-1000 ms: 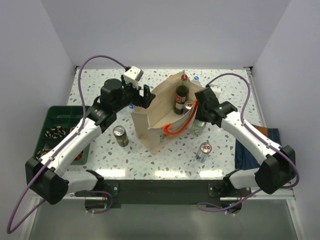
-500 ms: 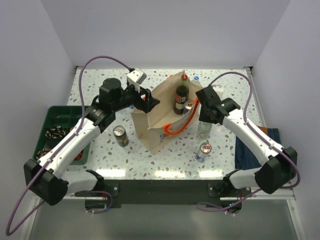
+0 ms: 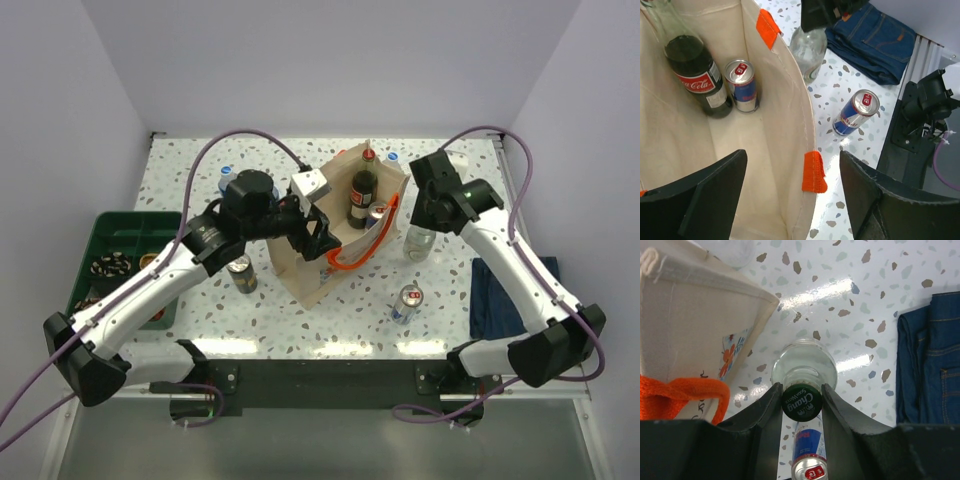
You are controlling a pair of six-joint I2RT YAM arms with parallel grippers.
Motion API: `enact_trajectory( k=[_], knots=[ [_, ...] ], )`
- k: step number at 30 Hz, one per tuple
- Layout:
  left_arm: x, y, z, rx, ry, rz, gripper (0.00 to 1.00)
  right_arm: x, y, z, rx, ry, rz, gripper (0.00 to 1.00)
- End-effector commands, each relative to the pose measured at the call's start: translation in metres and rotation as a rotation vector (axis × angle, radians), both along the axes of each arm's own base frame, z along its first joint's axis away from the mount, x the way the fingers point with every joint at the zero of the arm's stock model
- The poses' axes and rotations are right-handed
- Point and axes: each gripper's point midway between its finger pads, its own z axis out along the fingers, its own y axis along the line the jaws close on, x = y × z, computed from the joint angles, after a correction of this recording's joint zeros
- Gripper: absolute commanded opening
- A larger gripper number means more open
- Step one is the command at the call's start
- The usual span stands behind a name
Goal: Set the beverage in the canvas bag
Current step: Pick up the drink from the center of the board.
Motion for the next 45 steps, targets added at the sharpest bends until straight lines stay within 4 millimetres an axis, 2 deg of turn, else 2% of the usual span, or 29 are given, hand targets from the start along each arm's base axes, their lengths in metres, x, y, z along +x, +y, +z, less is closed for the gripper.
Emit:
enact_trajectory(
  k=[1, 5, 9, 12, 17, 24, 28, 37, 40, 45],
  knots=[
    [-0.014, 0.009, 0.01, 0.014, -0.034, 0.022, 0.78, 0.009, -0.015, 0.061, 0.024, -0.161, -0.036, 0.0],
    [-0.027, 0.011, 0.006, 0.027, -0.021, 0.031, 0.74, 0.009, -0.019, 0.075, 0.02, -0.178, -0.035, 0.0],
    [-0.036, 0.011, -0.006, 0.064, 0.005, 0.053, 0.62, 0.013, -0.019, 0.092, 0.025, -0.202, -0.032, 0.0],
    [-0.041, 0.008, -0.015, 0.096, 0.02, 0.058, 0.58, 0.014, -0.02, 0.101, 0.024, -0.215, -0.029, 0.0],
    [-0.045, 0.007, -0.029, 0.112, 0.021, 0.079, 0.58, 0.016, -0.019, 0.111, 0.031, -0.232, -0.024, 0.0],
    [-0.035, 0.014, -0.051, 0.146, -0.004, 0.16, 0.58, 0.014, -0.02, 0.119, 0.045, -0.25, -0.026, 0.0],
    [-0.033, 0.013, -0.058, 0.157, -0.011, 0.171, 0.56, 0.012, -0.023, 0.126, 0.04, -0.261, -0.025, 0.0],
    [-0.041, 0.005, -0.057, 0.162, -0.022, 0.149, 0.36, 0.01, -0.026, 0.141, 0.04, -0.291, -0.028, 0.0],
    [-0.045, 0.003, -0.062, 0.177, -0.016, 0.136, 0.26, 0.011, -0.027, 0.146, 0.039, -0.302, -0.025, 0.0],
    [-0.049, -0.002, -0.064, 0.188, -0.017, 0.124, 0.16, 0.012, -0.026, 0.161, 0.043, -0.332, -0.014, 0.0]
  ],
)
